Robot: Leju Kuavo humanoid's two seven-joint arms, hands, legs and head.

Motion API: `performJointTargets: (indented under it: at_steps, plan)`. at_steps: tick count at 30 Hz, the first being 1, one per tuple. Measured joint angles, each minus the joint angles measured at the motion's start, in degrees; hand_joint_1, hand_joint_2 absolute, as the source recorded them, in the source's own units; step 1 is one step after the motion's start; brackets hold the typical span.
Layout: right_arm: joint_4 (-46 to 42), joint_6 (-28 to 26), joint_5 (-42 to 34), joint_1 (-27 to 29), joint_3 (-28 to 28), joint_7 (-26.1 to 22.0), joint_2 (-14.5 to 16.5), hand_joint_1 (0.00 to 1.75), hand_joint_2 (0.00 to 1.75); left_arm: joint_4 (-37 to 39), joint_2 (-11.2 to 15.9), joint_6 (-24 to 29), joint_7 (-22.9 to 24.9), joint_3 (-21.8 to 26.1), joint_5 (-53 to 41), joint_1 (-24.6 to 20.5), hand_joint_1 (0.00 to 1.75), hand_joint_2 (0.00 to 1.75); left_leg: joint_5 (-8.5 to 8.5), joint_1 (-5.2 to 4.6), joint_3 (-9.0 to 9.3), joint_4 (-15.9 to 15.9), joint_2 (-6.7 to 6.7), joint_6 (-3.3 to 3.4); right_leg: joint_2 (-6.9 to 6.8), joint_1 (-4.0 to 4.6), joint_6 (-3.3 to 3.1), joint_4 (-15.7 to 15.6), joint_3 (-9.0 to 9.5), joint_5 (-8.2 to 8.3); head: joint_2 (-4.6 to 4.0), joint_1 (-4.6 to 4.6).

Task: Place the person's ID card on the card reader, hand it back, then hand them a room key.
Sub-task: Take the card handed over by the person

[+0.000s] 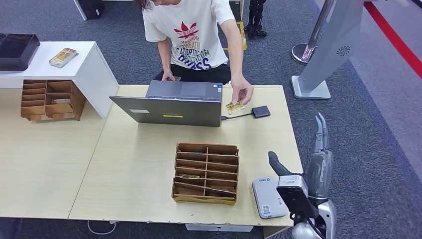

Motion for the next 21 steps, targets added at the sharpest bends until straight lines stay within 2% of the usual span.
performJointTargets:
  at_steps: [6,11,15,21]
  plan:
    - [5.4,-3.1,16.5,-6.8,3.1,5.8,-2.3,0.0,1.75,0.0,0.2,0.0,0.7,-0.2,-2.5,-0.3,0.0,0.0,0.03,0.0,0.02,0.0,0.01,0.0,0.01,0.0,-0.05,0.0,0.02,0.05,0.0,0.01]
    - [15.8,-5.3,33.1,-16.6,5.7,11.6,-4.5,0.0,1.75,0.0,0.6,0.0,1.5,-1.3,-5.3,-1.0,0.0,0.0,0.15,0.0,0.02,0.0,0.04,0.01,0.02,0.0,-0.11,0.0,0.0,0.16,0.0,-0.02]
    - [23.5,-6.0,35.5,-23.0,7.2,12.1,-5.5,0.0,1.75,0.0,0.7,0.0,1.8,-2.0,-5.9,-1.5,0.0,0.0,0.24,0.0,-0.01,0.0,-0.13,0.03,-0.13,0.0,-0.11,0.0,0.01,0.18,0.0,0.01]
    - [29.7,-6.3,39.2,-27.1,9.1,13.6,-6.4,0.0,1.75,0.0,0.9,0.0,1.8,-2.7,-6.6,-1.6,0.0,0.0,0.24,0.0,-0.03,0.0,-0.14,0.04,-0.12,0.0,-0.11,0.0,-0.01,0.18,0.0,-0.01]
